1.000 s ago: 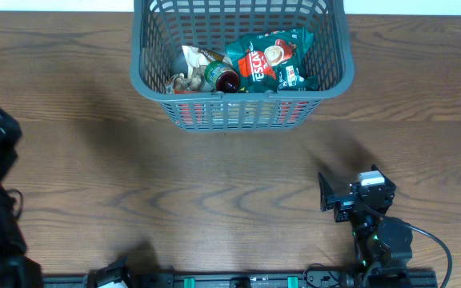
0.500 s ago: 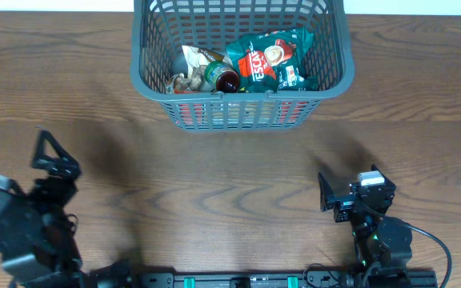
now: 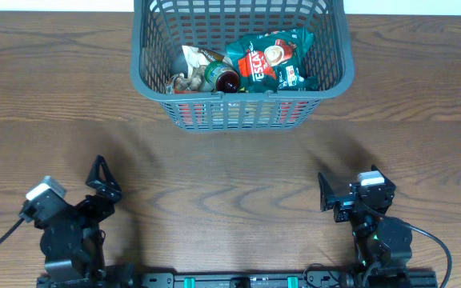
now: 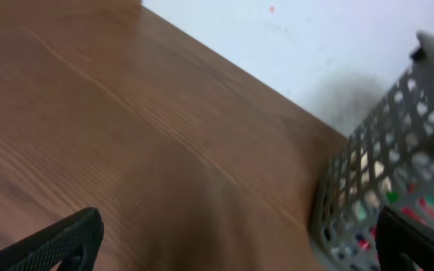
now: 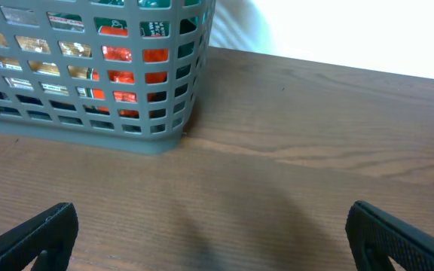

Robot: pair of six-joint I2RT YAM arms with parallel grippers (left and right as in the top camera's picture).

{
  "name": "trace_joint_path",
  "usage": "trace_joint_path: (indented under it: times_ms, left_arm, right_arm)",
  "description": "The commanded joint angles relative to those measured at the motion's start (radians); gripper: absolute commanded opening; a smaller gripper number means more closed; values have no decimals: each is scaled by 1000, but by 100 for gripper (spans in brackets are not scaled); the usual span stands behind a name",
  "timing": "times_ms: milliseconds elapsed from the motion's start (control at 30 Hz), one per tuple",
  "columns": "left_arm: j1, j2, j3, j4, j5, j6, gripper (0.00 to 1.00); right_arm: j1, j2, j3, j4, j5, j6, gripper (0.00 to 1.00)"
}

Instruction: Pack container

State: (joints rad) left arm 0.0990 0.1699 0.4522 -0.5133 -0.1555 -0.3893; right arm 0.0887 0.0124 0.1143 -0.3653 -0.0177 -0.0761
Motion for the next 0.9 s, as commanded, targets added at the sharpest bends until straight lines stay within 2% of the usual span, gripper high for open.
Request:
trace_joint_path:
  times_ms: [0,100,400,533,867]
  left_arm:
    - [-13,-40,-24,8,47,108,99]
    - [-32,-64,-45,7,93,157,99]
    - [-63,-107,-100,7,127,162,99]
    - [-63,-117,-123,6,157,216,99]
    - [-63,-155,-163,0,161,266,98]
  right_arm:
    - [-18,-7,-5,3,10,15,99]
    - [-18,-7,-5,3,10,15,99]
    - [-18,-7,-5,3,10,15,99]
    - [-18,-7,-5,3,10,15,99]
    - [-18,-7,-5,3,10,15,99]
